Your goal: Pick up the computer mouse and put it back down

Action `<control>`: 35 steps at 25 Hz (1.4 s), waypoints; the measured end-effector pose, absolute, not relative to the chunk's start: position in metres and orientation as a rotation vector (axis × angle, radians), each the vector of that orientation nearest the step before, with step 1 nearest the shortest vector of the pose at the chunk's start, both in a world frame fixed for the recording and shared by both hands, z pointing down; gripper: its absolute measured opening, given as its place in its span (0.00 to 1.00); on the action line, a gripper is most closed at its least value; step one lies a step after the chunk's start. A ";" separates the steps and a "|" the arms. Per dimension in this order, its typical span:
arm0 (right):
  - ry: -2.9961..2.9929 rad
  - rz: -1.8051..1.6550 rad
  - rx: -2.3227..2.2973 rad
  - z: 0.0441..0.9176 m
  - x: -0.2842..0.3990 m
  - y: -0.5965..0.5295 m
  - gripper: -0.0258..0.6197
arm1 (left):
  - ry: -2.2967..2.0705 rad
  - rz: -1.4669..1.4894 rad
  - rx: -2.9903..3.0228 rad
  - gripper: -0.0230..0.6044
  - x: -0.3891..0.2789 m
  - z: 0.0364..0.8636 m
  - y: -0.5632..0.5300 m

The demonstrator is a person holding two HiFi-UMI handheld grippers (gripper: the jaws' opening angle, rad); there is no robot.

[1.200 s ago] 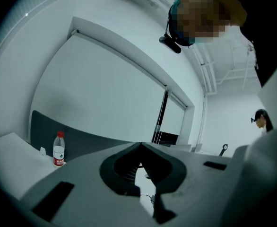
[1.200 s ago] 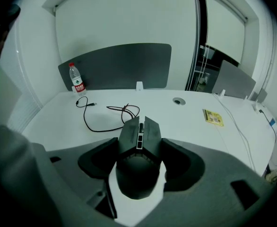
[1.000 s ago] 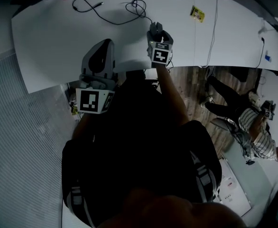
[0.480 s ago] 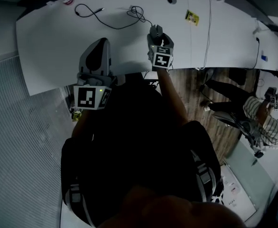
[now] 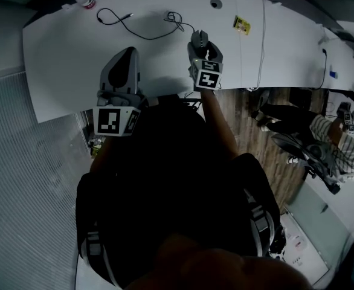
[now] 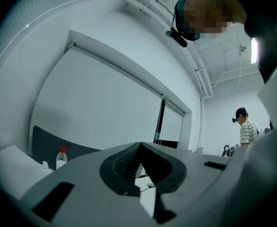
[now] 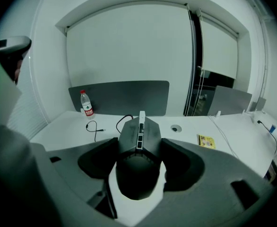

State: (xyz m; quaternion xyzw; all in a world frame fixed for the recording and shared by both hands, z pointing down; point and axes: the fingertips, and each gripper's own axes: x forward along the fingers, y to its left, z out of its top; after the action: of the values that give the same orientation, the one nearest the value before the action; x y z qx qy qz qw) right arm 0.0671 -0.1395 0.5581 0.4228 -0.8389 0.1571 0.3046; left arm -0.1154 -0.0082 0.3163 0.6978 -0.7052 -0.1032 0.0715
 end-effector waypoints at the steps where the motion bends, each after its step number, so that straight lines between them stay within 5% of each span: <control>1: -2.233 0.412 1.123 0.554 0.066 -0.140 0.48 | -2.125 -0.311 2.098 0.04 -0.116 0.316 -0.008; 35: -2.582 0.258 1.250 0.394 0.072 -0.115 0.48 | -2.110 -0.323 2.091 0.04 -0.113 0.314 -0.014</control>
State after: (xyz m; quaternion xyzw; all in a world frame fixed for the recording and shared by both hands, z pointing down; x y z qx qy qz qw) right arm 0.0722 -0.1146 0.3945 0.4302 -0.8888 0.0889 0.1304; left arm -0.1131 -0.0138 0.3138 0.6977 -0.7040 -0.1078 0.0767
